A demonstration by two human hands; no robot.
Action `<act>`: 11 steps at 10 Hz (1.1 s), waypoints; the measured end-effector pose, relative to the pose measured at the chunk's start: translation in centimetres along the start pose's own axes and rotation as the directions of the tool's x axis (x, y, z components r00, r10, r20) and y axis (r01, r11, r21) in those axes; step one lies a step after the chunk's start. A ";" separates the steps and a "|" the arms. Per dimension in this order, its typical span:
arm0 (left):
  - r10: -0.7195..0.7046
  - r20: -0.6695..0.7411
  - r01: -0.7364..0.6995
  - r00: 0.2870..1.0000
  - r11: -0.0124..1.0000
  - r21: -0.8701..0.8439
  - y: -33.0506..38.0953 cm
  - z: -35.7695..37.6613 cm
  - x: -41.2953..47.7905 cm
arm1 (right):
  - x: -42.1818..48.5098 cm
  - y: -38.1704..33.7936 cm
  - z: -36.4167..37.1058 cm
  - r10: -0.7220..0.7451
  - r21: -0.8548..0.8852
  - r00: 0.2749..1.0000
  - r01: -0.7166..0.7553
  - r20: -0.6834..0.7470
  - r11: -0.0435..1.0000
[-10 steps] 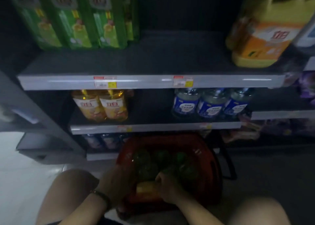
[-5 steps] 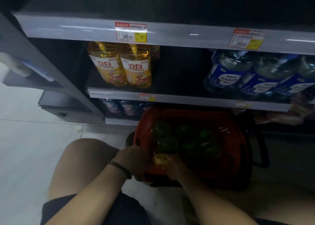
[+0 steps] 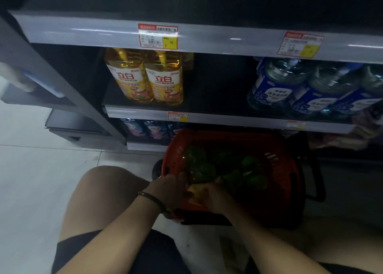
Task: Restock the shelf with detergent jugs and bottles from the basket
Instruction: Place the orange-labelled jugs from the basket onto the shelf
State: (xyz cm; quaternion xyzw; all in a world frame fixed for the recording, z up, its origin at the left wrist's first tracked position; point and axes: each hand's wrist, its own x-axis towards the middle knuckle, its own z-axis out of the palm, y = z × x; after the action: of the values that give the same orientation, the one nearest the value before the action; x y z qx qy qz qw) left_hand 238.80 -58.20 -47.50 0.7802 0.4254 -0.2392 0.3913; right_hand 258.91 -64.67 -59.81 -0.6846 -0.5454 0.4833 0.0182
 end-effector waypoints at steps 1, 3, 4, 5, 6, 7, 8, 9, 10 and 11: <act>-0.008 -0.024 0.004 1.000 0.986 -0.166 -1.2 1.3 2.2 | -2.1 -1.3 -2.6 0.008 0.048 0.999 -0.006 -0.052 0.999; 0.099 -0.203 -0.128 0.974 0.982 -0.140 2.1 -0.3 -0.3 | -8.3 -5.4 -7.9 -0.113 -0.157 0.991 0.100 -0.071 0.982; 0.183 -0.347 -0.264 0.920 0.943 -0.204 4.1 -0.8 -2.9 | -12.0 -8.0 -10.8 -0.181 -0.151 0.974 0.160 -0.135 0.975; 0.235 -0.527 -0.409 0.817 0.880 -0.243 5.4 -1.5 -4.6 | -15.3 -10.2 -14.4 -0.209 -0.180 0.962 0.177 -0.175 0.968; 0.235 -0.598 -0.473 0.766 0.837 -0.277 7.3 -2.7 -5.7 | -18.9 -12.2 -18.3 -0.262 -0.242 0.941 0.208 -0.214 0.948; 0.208 -0.676 -0.509 0.706 0.814 -0.281 10.3 -4.7 -6.8 | -22.0 -13.6 -22.3 -0.303 -0.257 0.910 0.232 -0.285 0.938; 0.183 -0.747 -0.549 0.639 0.788 -0.277 13.4 -7.4 -7.9 | -24.4 -14.0 -26.0 -0.347 -0.089 0.811 0.348 -0.472 0.933; 0.183 -0.751 -0.602 0.635 0.726 -0.332 16.5 -10.8 -9.0 | -26.9 -13.2 -29.0 -0.291 0.150 0.659 0.528 -0.694 0.836; 0.159 -0.753 -0.653 0.639 0.629 -0.422 19.6 -14.3 -10.2 | -28.4 -11.2 -31.0 -0.220 0.258 0.610 0.596 -0.761 0.760; 0.149 -0.743 -0.678 0.653 0.552 -0.486 22.6 -17.7 -11.0 | -28.5 -9.4 -31.8 -0.221 0.281 0.632 0.595 -0.743 0.753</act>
State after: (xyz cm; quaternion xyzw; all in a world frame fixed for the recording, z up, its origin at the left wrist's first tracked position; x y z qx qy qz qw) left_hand 252.94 -56.50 -20.25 0.6672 0.3750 0.3321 0.5514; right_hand 275.49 -66.73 -19.40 -0.6319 -0.5007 0.3103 0.5037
